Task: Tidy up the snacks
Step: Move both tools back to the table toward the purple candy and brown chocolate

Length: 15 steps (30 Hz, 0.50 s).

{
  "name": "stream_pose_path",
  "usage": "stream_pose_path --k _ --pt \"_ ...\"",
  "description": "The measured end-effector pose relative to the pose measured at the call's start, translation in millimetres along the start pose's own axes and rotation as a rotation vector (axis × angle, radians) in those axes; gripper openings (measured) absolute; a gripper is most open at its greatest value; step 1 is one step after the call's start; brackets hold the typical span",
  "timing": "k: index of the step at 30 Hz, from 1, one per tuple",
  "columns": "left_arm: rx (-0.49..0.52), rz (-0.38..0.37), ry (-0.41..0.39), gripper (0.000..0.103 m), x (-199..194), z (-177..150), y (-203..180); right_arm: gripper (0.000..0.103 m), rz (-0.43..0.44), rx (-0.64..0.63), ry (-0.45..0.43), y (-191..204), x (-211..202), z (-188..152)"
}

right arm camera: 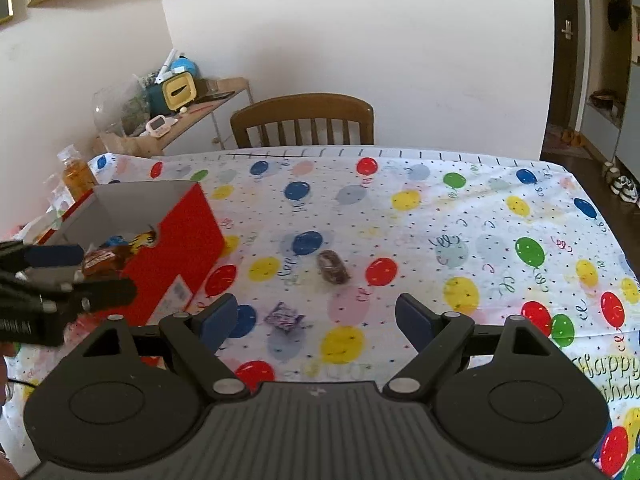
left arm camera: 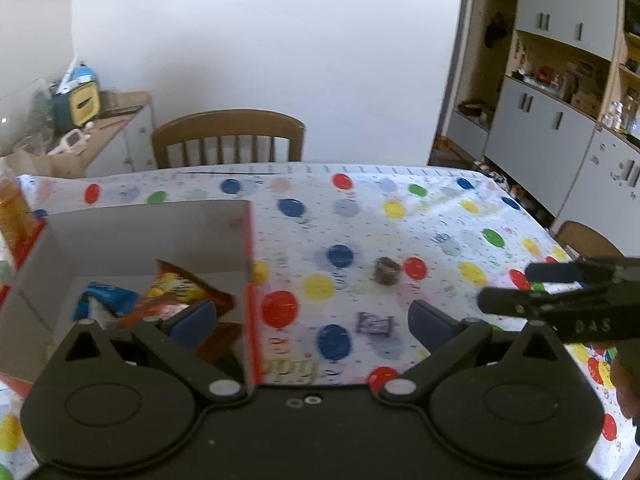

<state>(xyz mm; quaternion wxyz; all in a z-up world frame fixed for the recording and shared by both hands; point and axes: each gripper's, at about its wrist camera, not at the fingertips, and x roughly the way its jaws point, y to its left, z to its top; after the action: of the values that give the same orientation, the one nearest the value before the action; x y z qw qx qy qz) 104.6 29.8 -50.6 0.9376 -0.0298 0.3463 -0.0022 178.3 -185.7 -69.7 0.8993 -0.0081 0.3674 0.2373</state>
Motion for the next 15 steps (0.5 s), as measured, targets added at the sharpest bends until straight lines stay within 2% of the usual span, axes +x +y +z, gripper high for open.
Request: stream_pose_path --k 6,15 --pt "0.012 -0.014 0.029 0.102 26.4 -6.6 -30.1 0.086 -0.001 0.020 0.036 -26.0 17.9 6.4" --pt "0.031 0.016 0.083 0.099 75.1 -16.8 -57.9 0.086 0.037 -0.009 0.086 -46.1 53.1 12.1"
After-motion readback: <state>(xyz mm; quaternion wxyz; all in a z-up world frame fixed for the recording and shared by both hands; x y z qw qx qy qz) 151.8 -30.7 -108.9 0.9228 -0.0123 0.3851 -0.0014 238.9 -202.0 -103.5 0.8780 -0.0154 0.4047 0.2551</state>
